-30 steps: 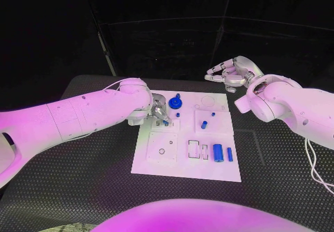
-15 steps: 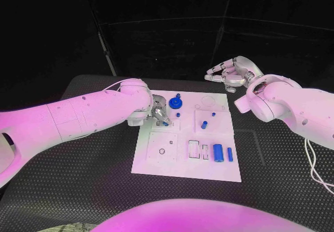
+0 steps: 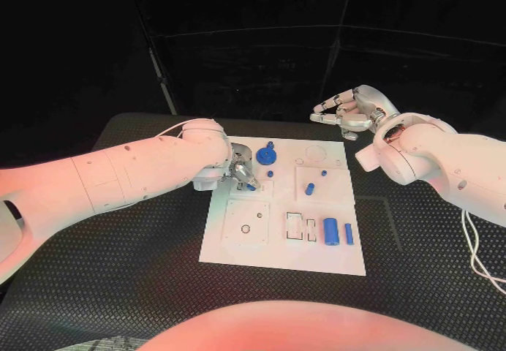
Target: Assemble the parts on the task board
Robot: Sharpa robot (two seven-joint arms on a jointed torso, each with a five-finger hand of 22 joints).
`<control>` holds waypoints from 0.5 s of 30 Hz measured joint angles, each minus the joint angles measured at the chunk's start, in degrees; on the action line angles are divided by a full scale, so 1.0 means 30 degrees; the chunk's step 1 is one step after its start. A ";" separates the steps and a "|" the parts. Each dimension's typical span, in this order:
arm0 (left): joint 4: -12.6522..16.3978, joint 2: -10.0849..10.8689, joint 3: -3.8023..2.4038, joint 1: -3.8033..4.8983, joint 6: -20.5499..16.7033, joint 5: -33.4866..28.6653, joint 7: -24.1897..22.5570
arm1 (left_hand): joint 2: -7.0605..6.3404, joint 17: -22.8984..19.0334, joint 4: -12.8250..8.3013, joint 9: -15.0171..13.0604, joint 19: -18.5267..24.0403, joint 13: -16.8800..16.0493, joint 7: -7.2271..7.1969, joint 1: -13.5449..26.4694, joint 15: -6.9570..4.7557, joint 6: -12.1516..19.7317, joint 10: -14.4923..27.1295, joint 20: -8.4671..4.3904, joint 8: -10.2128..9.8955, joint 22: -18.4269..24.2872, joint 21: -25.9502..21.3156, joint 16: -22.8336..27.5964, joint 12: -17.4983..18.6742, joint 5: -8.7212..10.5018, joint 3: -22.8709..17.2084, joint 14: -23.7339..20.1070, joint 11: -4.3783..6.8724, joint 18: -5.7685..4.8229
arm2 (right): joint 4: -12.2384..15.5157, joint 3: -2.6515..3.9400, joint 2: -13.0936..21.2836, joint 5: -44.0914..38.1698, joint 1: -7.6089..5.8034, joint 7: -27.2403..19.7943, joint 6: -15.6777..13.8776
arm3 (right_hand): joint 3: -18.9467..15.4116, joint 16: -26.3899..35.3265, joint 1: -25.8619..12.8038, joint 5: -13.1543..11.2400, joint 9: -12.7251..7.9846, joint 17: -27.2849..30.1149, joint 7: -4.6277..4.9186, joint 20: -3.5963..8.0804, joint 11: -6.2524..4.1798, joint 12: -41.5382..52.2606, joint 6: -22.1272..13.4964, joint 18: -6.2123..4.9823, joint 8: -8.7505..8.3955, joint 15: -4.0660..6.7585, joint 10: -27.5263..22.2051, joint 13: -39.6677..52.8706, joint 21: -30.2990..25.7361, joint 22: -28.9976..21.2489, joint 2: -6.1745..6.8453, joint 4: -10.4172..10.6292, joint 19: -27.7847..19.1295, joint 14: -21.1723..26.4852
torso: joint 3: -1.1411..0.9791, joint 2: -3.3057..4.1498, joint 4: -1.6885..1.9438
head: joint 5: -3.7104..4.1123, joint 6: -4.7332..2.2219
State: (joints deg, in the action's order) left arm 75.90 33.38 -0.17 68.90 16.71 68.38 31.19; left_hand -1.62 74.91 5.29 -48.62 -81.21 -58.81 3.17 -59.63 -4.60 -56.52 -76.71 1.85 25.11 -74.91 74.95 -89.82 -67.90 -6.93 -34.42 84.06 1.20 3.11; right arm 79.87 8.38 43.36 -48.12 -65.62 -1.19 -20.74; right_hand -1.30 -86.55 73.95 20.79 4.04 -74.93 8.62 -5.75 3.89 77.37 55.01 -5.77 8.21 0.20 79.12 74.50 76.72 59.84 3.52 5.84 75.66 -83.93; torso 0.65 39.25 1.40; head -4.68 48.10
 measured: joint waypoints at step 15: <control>-0.0637 -0.0483 0.0152 0.0173 0.0568 -0.0054 -0.0001 | 0.0202 0.0000 -0.0238 -0.0174 -0.0135 -0.0180 -0.0134 0.0637 0.0000 -0.0209 -0.0263 0.0001 0.0364 0.0000 0.0198 -0.0001 -0.0264 -0.0072 -0.0346 0.0000 0.0143 -0.0001 | 0.0065 0.0000 0.0034 -0.0001 0.0002 0.0003 0.0005 | -0.0048 0.0000 0.0000 0.0000 -0.0001 0.0003 0.0000 0.0000 0.0000 0.0000 0.0000 0.0000 -0.0001 0.0000 0.0000 0.0000 0.0000 0.0001 0.0000 0.0049 0.0001 0.0000 | -0.0007 0.0007 -0.0011 | 0.0013 0.0062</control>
State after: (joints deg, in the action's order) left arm 73.99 31.94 0.29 69.41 18.42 68.22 31.18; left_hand -1.01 74.90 4.57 -49.14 -81.61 -59.35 2.77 -57.72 -4.60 -57.14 -77.50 1.86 26.20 -74.91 75.54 -89.83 -68.69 -7.14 -35.46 84.06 1.63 3.11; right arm 80.07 8.38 43.46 -48.12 -65.62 -1.18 -20.73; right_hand -1.45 -86.55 73.95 20.79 4.03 -74.92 8.62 -5.75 3.89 77.37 55.01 -5.77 8.21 0.20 79.12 74.50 76.72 59.85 3.52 5.98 75.67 -83.93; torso 0.63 39.28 1.37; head -4.64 48.28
